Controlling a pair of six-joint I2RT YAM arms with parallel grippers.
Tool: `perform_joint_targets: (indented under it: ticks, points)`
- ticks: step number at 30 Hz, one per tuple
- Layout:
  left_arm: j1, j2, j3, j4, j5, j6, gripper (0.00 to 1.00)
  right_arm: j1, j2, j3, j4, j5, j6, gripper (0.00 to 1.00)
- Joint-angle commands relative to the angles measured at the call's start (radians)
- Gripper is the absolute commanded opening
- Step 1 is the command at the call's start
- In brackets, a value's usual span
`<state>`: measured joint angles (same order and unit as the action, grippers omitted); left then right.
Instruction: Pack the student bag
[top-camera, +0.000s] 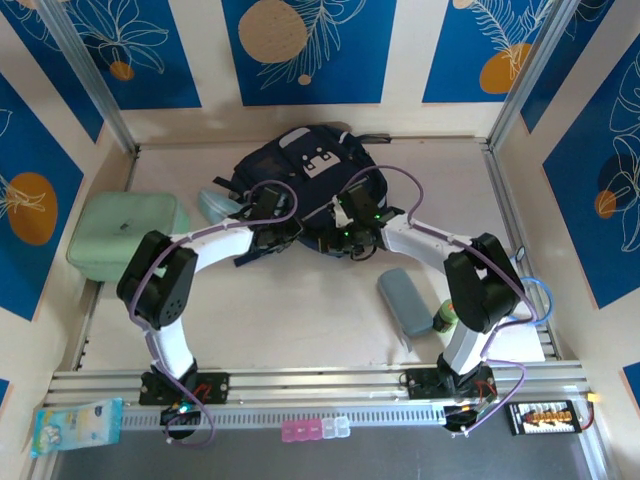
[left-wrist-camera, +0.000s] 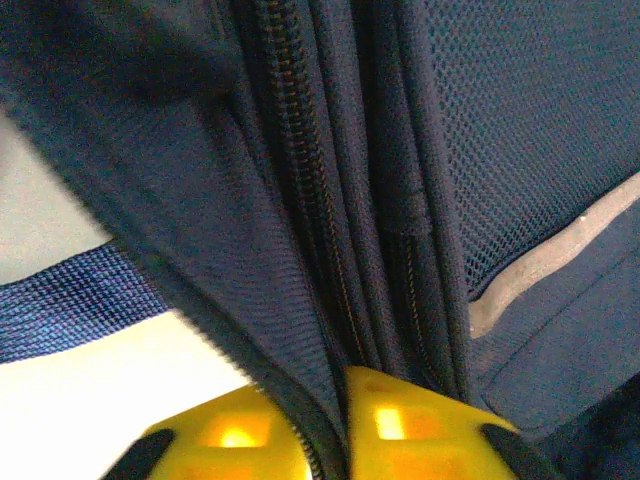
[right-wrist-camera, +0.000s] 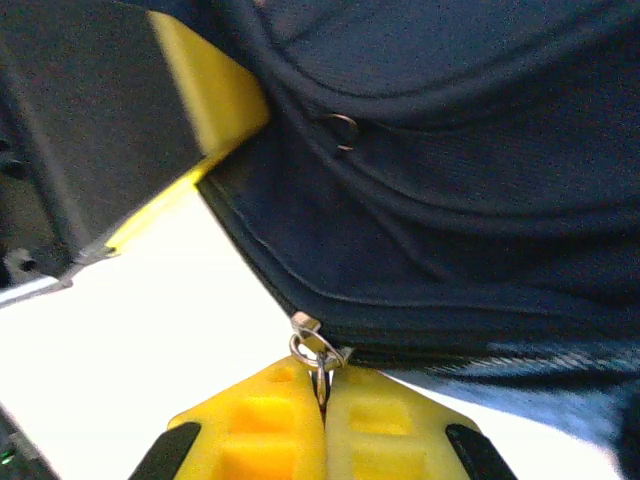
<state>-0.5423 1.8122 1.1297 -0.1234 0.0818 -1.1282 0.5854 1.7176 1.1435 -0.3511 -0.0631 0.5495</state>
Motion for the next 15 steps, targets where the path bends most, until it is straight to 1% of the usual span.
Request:
perform_joint_targets:
  ticks: [1,2,3,5,10,13,15]
  points:
    - [0.009,0.031,0.03,-0.058,-0.044,0.058,0.07,-0.006,-0.074,-0.022,-0.137,0.144,-0.015,0.0]
    - [0.01,0.035,0.032,-0.054,-0.041,0.071,0.02,-0.009,-0.08,-0.022,-0.159,0.176,-0.013,0.0]
    - [0.01,0.043,0.039,-0.055,-0.035,0.086,0.01,-0.013,-0.085,-0.023,-0.176,0.2,-0.01,0.0]
    - [0.01,0.064,0.063,-0.088,-0.031,0.101,0.0,-0.027,-0.092,-0.025,-0.214,0.246,-0.004,0.0]
    - [0.01,0.079,0.056,-0.082,-0.025,0.115,0.0,-0.076,-0.105,-0.041,-0.255,0.331,0.006,0.0]
    - [0.01,0.082,0.055,-0.086,-0.022,0.125,0.0,-0.133,-0.1,-0.018,-0.293,0.346,0.037,0.0]
    - [0.01,0.084,0.056,-0.088,-0.015,0.135,0.0,-0.177,-0.088,0.008,-0.321,0.311,0.064,0.0]
